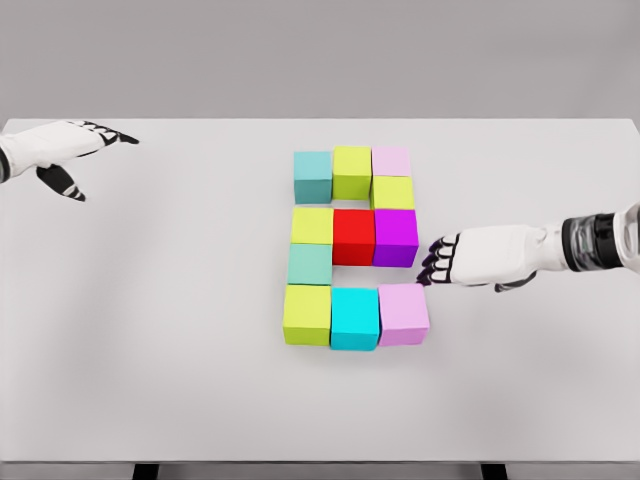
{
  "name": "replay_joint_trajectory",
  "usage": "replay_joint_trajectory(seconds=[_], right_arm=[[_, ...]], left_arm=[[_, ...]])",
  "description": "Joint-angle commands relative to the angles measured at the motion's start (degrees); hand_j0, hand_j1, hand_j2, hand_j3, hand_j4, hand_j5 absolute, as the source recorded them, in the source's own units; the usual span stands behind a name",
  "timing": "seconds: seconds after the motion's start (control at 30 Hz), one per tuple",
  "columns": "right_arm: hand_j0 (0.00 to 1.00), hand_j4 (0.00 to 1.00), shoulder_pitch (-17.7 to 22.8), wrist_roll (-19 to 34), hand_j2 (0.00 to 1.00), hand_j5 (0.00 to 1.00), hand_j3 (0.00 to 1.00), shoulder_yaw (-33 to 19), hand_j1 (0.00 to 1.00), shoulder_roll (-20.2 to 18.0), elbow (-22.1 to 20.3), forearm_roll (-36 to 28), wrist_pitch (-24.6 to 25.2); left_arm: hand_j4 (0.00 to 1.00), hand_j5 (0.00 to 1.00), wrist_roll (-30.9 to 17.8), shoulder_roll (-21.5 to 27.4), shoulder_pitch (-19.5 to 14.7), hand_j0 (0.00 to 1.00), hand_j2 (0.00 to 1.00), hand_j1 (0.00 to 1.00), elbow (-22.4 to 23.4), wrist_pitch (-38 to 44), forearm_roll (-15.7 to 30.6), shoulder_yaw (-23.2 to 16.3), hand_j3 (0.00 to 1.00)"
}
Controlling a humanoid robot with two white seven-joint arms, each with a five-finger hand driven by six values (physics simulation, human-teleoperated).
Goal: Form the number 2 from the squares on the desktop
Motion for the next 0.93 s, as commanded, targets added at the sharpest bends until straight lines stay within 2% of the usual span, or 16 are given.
replay_joint_trajectory(seconds=[0.0,0.07,0.17,0.33,0.4,0.47,0.5,0.57,0.63,0.7,0.77,0.9], right_arm=[[0.95,0.95,0.0,0.0,0.95,0.95,0.95,0.3,0.95,0.0,-0.1,-0.2,0.0],[0.95,0.95,0.0,0.0,0.95,0.95,0.95,0.5,0.95,-0.9,-1.8,0.2,0.0],[0.96,0.96,0.0,0.0,0.96,0.96,0.96,0.4,0.96,-1.0,-1.8,0.2,0.0],[0.96,0.96,0.0,0.0,0.96,0.96,0.96,-1.2,0.96,-1.1,1.4,0.1,0.0],[0.98,0.98,0.0,-0.3,0.98,0.98,0.98,-4.9,0.98,-3.0,2.0,-0.5,0.0],[1.0,1.0,0.0,-4.8,1.0,1.0,1.0,-7.6,1.0,-6.0,1.8,-1.0,0.0],[1.0,1.0,0.0,-7.8,1.0,1.0,1.0,-9.0,1.0,-8.9,1.7,-2.6,0.0],[1.0,1.0,0.2,-12.5,1.0,1.0,1.0,-9.3,1.0,-11.8,2.2,-6.7,0.0],[1.0,1.0,0.4,-18.4,1.0,1.0,1.0,-9.4,1.0,-12.7,2.4,-8.2,0.0],[1.0,1.0,0.4,-29.7,1.0,1.0,1.0,-9.5,1.0,-12.4,2.9,-10.8,0.0],[1.0,1.0,0.5,-32.5,1.0,1.0,1.0,-9.5,1.0,-12.0,2.2,-12.4,0.0],[1.0,1.0,2.1,-32.2,1.0,1.0,1.0,-9.3,1.0,-10.6,2.3,-11.9,0.0]], left_arm=[[1.0,1.0,0.0,0.3,0.0,1.0,1.0,1.0,0.1,0.1,0.3,0.1,1.0],[1.0,1.0,0.0,0.3,0.0,1.0,1.0,1.0,0.3,0.1,0.4,0.2,1.0],[1.0,1.0,0.0,0.3,0.1,1.0,1.0,1.0,0.1,0.1,0.4,0.2,1.0],[1.0,1.0,-0.1,0.4,0.3,1.0,1.0,1.0,0.2,0.1,0.3,0.1,1.0],[1.0,1.0,0.0,0.4,0.3,1.0,1.0,1.0,0.6,0.1,0.1,0.1,1.0],[1.0,1.0,0.0,0.5,0.4,1.0,1.0,1.0,0.7,0.1,0.2,0.2,1.0],[1.0,1.0,0.0,0.5,0.4,1.0,1.0,1.0,0.7,0.1,0.3,0.2,1.0],[1.0,1.0,0.0,0.5,0.4,1.0,1.0,1.0,0.7,0.1,0.3,0.2,1.0],[1.0,1.0,0.0,0.6,0.4,1.0,1.0,1.0,0.7,0.1,0.3,0.2,1.0],[1.0,1.0,0.0,0.6,0.4,1.0,1.0,1.0,0.7,0.1,0.4,0.2,1.0],[1.0,1.0,0.0,0.6,0.4,1.0,1.0,1.0,0.7,0.1,0.4,0.2,1.0],[1.0,1.0,0.0,0.9,0.4,1.0,1.0,1.0,0.7,0.1,0.4,0.6,1.0]])
